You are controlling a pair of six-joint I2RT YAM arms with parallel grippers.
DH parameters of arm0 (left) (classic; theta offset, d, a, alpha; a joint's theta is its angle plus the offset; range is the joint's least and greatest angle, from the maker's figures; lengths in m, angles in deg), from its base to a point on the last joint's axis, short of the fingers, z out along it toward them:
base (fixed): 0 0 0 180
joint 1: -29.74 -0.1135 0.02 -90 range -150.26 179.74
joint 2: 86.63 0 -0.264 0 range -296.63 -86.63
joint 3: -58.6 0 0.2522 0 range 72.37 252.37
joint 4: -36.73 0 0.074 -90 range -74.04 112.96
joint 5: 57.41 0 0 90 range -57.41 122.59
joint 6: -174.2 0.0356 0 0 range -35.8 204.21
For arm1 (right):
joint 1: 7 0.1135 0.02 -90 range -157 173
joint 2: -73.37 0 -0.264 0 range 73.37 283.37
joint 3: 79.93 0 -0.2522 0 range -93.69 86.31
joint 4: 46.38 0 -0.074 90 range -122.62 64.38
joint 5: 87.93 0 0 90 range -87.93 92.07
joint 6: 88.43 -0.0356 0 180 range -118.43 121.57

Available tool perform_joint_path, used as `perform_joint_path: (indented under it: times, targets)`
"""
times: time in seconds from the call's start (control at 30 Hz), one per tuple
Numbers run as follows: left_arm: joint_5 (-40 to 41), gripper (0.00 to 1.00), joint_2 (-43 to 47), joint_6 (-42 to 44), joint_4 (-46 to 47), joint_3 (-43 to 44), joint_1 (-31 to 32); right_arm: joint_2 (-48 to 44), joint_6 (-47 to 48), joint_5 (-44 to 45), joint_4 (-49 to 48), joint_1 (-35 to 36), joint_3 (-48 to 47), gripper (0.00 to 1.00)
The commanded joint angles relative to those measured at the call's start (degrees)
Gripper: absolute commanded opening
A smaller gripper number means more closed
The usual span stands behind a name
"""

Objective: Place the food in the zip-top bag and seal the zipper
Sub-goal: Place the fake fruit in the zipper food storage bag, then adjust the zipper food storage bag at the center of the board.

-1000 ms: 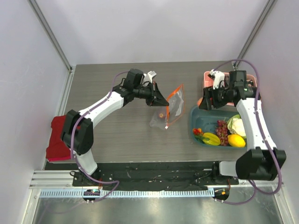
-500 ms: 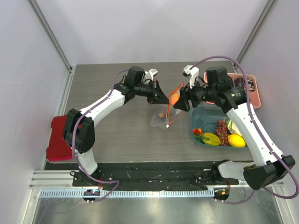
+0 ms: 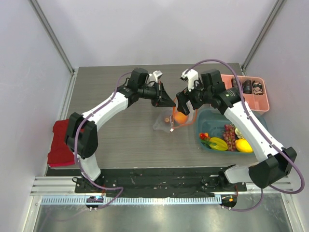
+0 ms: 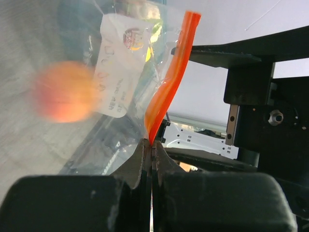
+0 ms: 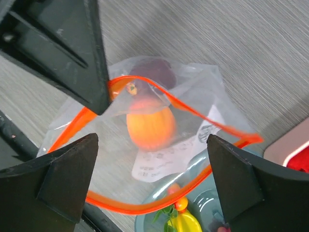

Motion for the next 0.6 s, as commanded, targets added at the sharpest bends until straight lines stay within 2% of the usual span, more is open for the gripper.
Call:
perform_joint_path:
  times: [0.0,0.27,0.4,0.57]
  targets:
    - [-2.4,0.0,0.7,-2.5,3.5,0.7,-0.7,-2.6,-3.4,5.5,-0.6,0.2,-2.8,1.0]
    - [-2.0,0.0,0.4,-2.4,3.6,1.6,-0.7,-8.3,-10.1,12.4,4.0,-0.4,-1.0,0.95]
    - [-2.1,0.0,0.7,-2.2,3.4,1.4,-0.7,-10.8,-13.3,12.2,4.9,-0.4,-0.4,0.91]
    - [-2.0,0.0,1.1,-2.0,3.4,1.5,-0.6,-9.5,-16.8,8.6,5.2,-0.7,4.3,0.88]
